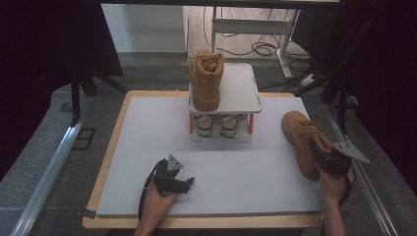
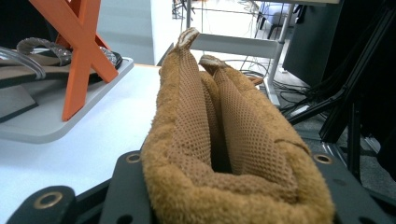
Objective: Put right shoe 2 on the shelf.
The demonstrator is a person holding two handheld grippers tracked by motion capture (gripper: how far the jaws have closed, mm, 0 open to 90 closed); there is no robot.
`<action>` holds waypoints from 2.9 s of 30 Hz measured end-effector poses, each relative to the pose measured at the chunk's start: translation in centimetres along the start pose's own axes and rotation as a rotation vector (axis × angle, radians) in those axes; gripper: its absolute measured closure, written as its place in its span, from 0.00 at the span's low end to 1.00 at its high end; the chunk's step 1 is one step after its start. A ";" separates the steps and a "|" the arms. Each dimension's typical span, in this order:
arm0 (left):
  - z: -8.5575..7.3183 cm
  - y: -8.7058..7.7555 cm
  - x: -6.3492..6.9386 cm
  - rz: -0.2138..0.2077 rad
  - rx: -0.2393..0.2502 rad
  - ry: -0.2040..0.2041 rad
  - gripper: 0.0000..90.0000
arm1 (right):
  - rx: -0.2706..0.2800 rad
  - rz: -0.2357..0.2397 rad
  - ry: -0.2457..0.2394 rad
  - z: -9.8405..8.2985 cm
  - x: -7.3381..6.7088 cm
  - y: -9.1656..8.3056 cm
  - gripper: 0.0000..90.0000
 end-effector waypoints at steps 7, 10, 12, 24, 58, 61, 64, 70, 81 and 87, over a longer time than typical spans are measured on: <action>0.0 0.0 0.0 0.000 0.000 0.000 0.16 | 0.014 -0.005 0.002 0.6 -0.6 -0.9 0.61; 0.0 0.0 0.0 0.000 0.000 0.000 0.16 | 0.021 0.000 0.004 0.9 -0.7 -1.1 0.62; 0.0 0.0 0.0 0.000 0.000 0.000 0.16 | 0.030 0.007 0.010 1.3 -1.0 -1.4 0.62; 0.0 0.0 0.0 0.001 0.000 0.001 0.16 | 0.091 0.037 -0.014 4.7 -2.9 -2.5 0.62; 0.0 0.0 0.0 0.002 0.002 0.002 0.16 | 0.198 0.064 -0.063 12.5 -5.9 -4.5 0.62; 0.0 0.0 0.0 0.002 0.002 0.001 0.16 | 0.210 0.063 -0.063 13.4 -6.2 -4.7 0.62; 0.0 0.0 0.0 0.002 0.002 0.002 0.16 | 0.220 0.069 -0.061 14.2 -6.5 -4.8 0.62; 0.0 0.0 0.0 0.003 0.001 0.003 0.16 | 0.236 0.080 -0.062 15.4 -7.1 -4.9 0.62; 0.0 0.0 0.0 0.002 0.002 0.003 0.16 | 0.255 0.098 -0.062 17.5 -8.5 -4.7 0.62; 0.0 0.0 0.0 0.003 0.005 0.002 0.16 | 0.261 0.109 -0.082 18.6 -9.8 -4.3 0.62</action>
Point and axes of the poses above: each handheld gripper's, and its own axes: y roughly forward along the jaws, z roughly out of its top, x roughly to its right, the point moved 8 cm from there along y, roughly forward along the jaws, and after that the axes turned 12 degrees about -x, right-handed, at the moved point
